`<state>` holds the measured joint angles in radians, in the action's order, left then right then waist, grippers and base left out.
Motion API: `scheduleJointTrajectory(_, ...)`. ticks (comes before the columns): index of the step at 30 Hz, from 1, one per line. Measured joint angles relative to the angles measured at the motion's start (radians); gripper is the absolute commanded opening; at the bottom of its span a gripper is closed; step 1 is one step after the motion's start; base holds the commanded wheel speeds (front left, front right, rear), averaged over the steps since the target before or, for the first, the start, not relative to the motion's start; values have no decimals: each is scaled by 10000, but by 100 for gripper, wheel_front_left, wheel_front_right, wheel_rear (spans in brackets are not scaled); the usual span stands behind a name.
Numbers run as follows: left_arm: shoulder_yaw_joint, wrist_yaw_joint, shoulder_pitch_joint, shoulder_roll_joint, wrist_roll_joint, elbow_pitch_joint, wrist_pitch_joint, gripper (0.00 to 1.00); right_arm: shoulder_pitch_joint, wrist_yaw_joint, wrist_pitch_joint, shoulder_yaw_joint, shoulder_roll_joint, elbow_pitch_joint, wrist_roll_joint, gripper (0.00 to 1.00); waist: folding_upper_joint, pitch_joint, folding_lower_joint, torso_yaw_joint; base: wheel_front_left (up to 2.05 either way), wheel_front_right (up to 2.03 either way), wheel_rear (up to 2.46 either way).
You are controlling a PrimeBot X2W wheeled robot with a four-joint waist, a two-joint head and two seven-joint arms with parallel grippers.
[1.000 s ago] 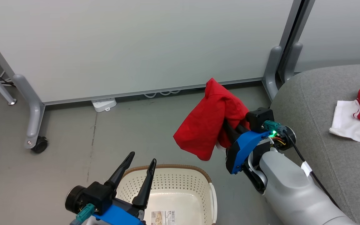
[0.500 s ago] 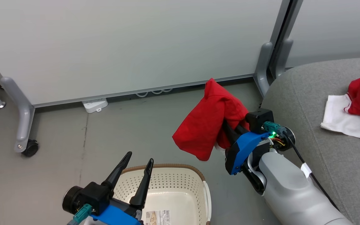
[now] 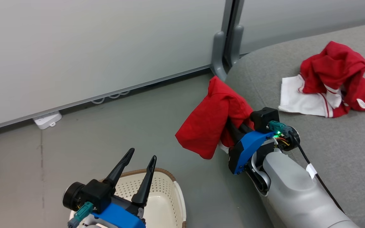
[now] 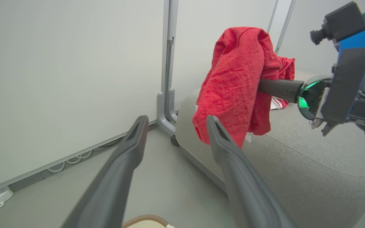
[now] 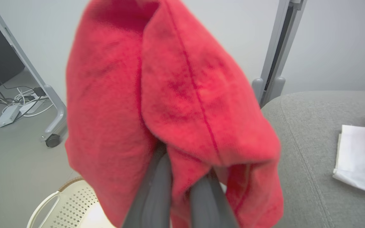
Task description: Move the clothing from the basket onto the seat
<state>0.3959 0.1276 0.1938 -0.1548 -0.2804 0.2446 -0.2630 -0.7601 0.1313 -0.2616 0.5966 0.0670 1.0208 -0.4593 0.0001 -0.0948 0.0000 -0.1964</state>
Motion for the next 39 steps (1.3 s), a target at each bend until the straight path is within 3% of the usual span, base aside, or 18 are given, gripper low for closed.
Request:
scheduleJointTrajectory(21, 146, 0, 141, -221, 4, 15, 0, 100, 237, 0, 2, -462, -79, -257, 180, 0, 0, -425, 0, -2937, 0, 0, 0)
scheduleJointTrajectory(28, 178, 0, 142, -255, 2, 23, 0, 100, 334, 0, 2, -560, -94, -288, 211, 0, 0, -432, 0, -3198, 0, 0, 0)
scheduleJointTrajectory(39, 247, 0, 234, -330, 13, -10, 0, 100, 271, 0, 2, -959, -56, -326, 236, 0, 0, -619, 0, -3016, 0, 0, 0)
